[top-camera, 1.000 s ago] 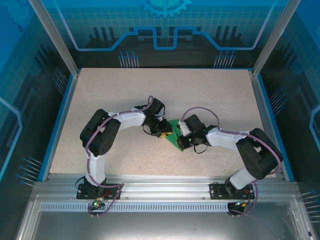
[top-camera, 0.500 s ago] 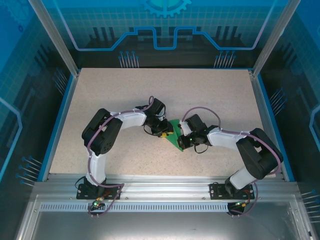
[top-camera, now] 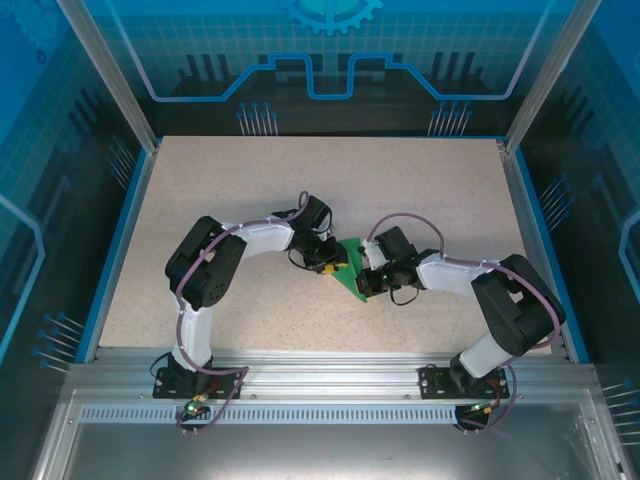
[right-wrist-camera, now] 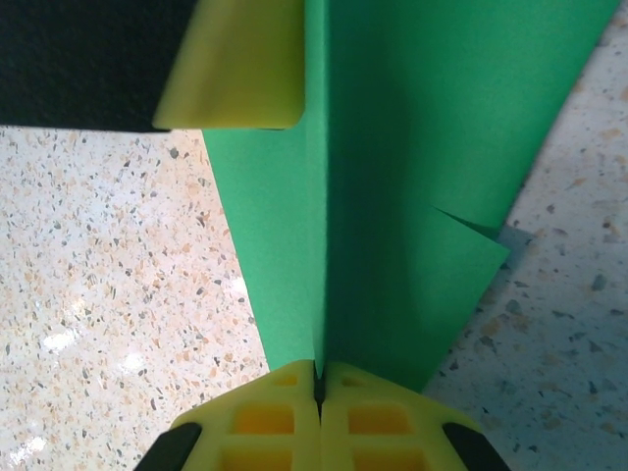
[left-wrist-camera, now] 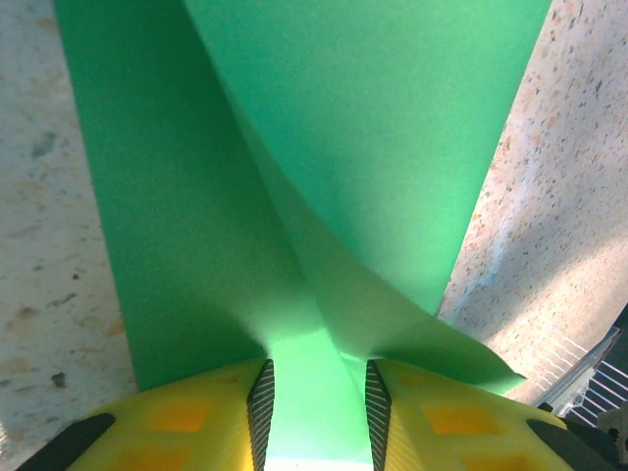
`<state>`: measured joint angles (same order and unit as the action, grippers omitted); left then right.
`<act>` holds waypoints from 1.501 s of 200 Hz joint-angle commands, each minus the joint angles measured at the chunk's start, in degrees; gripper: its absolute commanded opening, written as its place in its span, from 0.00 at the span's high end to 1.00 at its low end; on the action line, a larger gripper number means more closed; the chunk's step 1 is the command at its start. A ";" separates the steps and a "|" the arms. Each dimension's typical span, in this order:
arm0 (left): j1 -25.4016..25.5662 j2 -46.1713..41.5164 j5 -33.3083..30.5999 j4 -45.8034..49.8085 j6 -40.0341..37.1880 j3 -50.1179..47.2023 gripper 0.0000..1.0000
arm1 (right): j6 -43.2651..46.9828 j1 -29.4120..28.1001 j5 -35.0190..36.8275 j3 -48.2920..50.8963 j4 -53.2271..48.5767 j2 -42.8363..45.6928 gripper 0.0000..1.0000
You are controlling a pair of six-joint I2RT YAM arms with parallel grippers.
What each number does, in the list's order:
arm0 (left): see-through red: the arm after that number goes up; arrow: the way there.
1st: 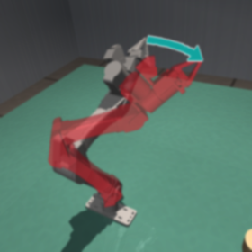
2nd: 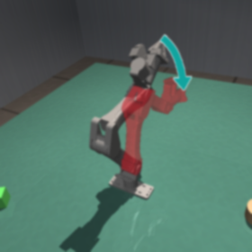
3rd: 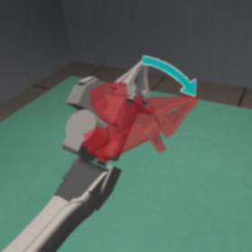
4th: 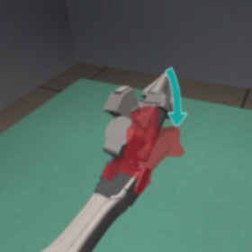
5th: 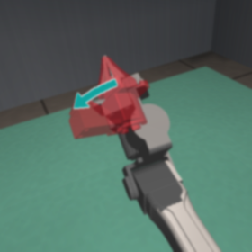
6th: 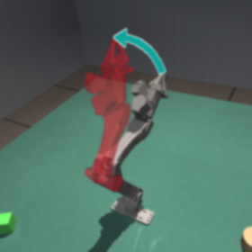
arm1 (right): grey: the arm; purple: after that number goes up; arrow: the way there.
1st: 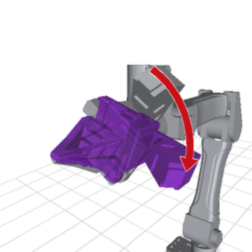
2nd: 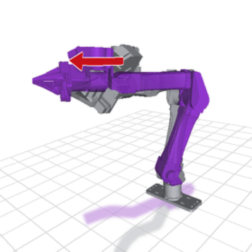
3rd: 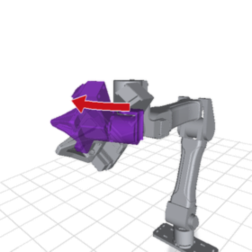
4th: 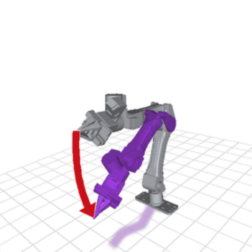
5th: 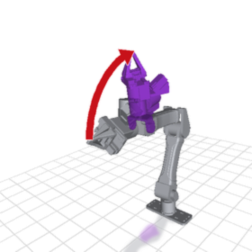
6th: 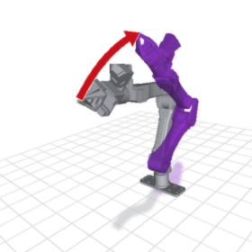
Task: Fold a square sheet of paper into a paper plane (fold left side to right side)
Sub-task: Fourth fold the wing at the center of the table.
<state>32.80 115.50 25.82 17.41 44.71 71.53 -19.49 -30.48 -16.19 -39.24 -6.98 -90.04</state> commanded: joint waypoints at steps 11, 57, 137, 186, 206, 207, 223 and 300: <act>0.25 1.74 0.20 0.24 -0.32 0.48 0.65 | -0.03 1.10 -2.81 0.17 1.68 -0.52 0.92; 0.31 2.09 0.10 0.48 -0.32 0.39 0.65 | 0.05 2.47 -6.62 -0.55 1.58 1.84 0.76; 0.27 1.63 -0.14 0.81 -0.59 0.69 0.65 | 1.40 6.40 -7.66 -5.04 -1.58 2.19 0.63; 0.27 1.53 -0.08 0.95 -0.67 0.74 0.65 | 0.76 5.28 -8.68 -6.53 0.21 -1.98 0.63; 0.25 1.56 -0.13 1.10 -0.67 0.74 0.65 | 0.59 4.48 -8.44 -7.14 0.81 -3.56 0.63; 0.29 1.57 -0.10 1.12 -0.67 0.82 0.65 | 0.55 4.43 -8.39 -7.15 0.82 -3.65 0.63; 0.25 1.49 -0.08 1.21 -0.76 0.84 0.65 | 0.24 4.12 -8.38 -7.42 1.46 -4.57 0.63; 0.17 1.46 -0.33 1.49 -0.94 0.98 0.65 | -0.25 3.94 -8.60 -8.22 2.08 -6.17 0.89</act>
<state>32.80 115.57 25.80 17.43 44.69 71.53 -19.81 -25.89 -23.70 -45.89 -5.43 -96.01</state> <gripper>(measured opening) 0.349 0.156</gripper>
